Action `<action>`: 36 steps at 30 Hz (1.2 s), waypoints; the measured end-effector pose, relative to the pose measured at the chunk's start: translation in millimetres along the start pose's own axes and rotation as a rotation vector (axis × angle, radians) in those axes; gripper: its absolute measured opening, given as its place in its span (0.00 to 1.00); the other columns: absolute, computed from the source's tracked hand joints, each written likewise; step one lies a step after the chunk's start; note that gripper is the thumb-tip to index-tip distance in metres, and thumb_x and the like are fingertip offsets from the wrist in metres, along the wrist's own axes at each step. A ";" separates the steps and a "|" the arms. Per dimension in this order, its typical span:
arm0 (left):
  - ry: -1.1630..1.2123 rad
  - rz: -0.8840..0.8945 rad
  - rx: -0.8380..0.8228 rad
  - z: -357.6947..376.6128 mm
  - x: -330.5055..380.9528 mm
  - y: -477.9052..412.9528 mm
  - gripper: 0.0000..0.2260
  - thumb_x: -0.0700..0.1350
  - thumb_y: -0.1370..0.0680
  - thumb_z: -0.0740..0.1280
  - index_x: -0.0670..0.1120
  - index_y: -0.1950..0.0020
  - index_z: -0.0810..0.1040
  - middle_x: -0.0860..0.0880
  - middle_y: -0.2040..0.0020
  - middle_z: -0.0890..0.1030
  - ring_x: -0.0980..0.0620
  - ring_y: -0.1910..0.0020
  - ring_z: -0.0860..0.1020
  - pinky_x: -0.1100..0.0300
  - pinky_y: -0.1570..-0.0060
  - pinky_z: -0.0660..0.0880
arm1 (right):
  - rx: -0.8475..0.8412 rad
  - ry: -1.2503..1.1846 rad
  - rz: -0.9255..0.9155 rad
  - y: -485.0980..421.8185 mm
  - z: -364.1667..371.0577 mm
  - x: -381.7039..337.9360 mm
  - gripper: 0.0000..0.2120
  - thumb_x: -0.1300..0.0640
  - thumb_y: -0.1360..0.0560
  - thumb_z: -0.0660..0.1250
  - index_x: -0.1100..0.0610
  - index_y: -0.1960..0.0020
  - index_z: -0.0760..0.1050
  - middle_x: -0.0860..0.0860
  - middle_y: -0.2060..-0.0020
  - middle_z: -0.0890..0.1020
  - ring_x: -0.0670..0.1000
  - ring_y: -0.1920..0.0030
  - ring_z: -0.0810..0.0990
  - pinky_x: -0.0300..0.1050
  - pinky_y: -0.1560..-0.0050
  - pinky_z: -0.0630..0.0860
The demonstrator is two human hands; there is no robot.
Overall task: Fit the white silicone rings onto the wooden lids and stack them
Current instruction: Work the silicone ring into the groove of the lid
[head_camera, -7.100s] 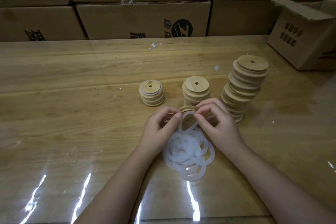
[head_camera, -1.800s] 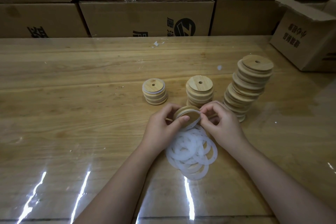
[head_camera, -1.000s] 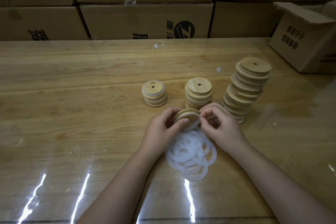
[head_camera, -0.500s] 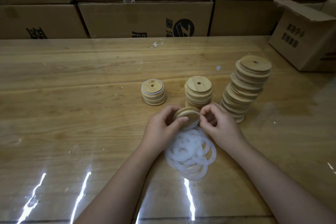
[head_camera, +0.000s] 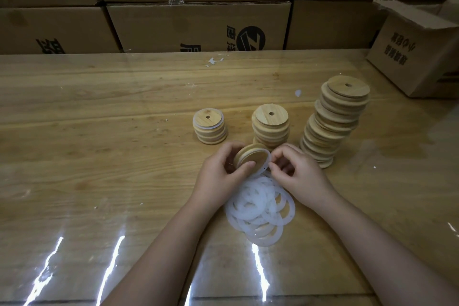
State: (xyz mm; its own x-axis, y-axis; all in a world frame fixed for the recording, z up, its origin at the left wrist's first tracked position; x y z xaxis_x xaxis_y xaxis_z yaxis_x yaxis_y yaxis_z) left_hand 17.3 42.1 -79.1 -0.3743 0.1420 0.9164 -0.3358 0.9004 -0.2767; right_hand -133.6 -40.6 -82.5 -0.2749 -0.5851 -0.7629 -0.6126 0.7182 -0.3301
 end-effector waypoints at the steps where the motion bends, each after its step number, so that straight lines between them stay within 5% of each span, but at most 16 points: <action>1: 0.001 0.015 -0.007 0.3 1.0 0.0 0.13 0.41 0.28 0.73 0.57 0.50 0.76 0.59 0.56 0.82 0.60 0.55 0.79 0.66 0.55 0.74 | 0.003 0.002 -0.009 0.3 -0.3 -0.9 0.06 0.65 0.28 0.67 0.55 0.58 0.74 0.44 0.60 0.75 0.45 0.61 0.76 0.36 0.62 0.73; 5: -0.058 0.058 -0.013 -0.2 2.1 0.5 0.11 0.45 0.28 0.71 0.58 0.49 0.77 0.56 0.53 0.82 0.57 0.53 0.79 0.59 0.53 0.76 | 0.034 0.014 -0.020 -0.3 -2.0 -3.3 0.05 0.66 0.28 0.67 0.57 0.58 0.75 0.46 0.60 0.76 0.47 0.62 0.75 0.39 0.63 0.73; 20: -0.068 0.055 0.004 1.9 2.5 -1.8 0.12 0.45 0.29 0.71 0.59 0.50 0.77 0.56 0.54 0.82 0.56 0.54 0.80 0.58 0.53 0.76 | 0.149 0.041 0.049 -0.6 -3.1 1.2 0.07 0.65 0.30 0.68 0.55 0.61 0.73 0.44 0.63 0.75 0.43 0.64 0.74 0.29 0.66 0.68; 28: -0.037 0.035 0.004 -1.8 -2.6 0.1 0.16 0.36 0.29 0.72 0.58 0.53 0.76 0.63 0.58 0.81 0.64 0.59 0.78 0.71 0.58 0.71 | 0.069 -0.004 -0.014 0.2 -3.8 -5.3 0.05 0.67 0.28 0.68 0.58 0.59 0.76 0.43 0.61 0.75 0.45 0.62 0.74 0.30 0.64 0.69; 36: -0.080 0.066 -0.019 1.1 0.3 0.5 0.15 0.39 0.29 0.70 0.58 0.49 0.76 0.54 0.51 0.80 0.57 0.50 0.78 0.58 0.50 0.75 | 0.073 0.011 -0.034 0.5 -3.5 -7.0 0.06 0.68 0.29 0.67 0.58 0.59 0.75 0.45 0.61 0.75 0.46 0.63 0.74 0.31 0.64 0.69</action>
State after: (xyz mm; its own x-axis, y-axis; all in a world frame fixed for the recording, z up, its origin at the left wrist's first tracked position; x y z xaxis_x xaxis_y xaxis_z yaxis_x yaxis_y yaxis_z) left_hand 16.1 42.1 -79.3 -0.4632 0.1689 0.8700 -0.2916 0.8980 -0.3295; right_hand -134.6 -37.5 -75.4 -0.2635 -0.6134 -0.7445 -0.5659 0.7233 -0.3956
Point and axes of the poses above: each hand's wrist, its own y-axis away from the middle knuckle, its own z-axis out of the palm, x = y × z, the point moved 3 cm from there along -y, towards the middle knuckle
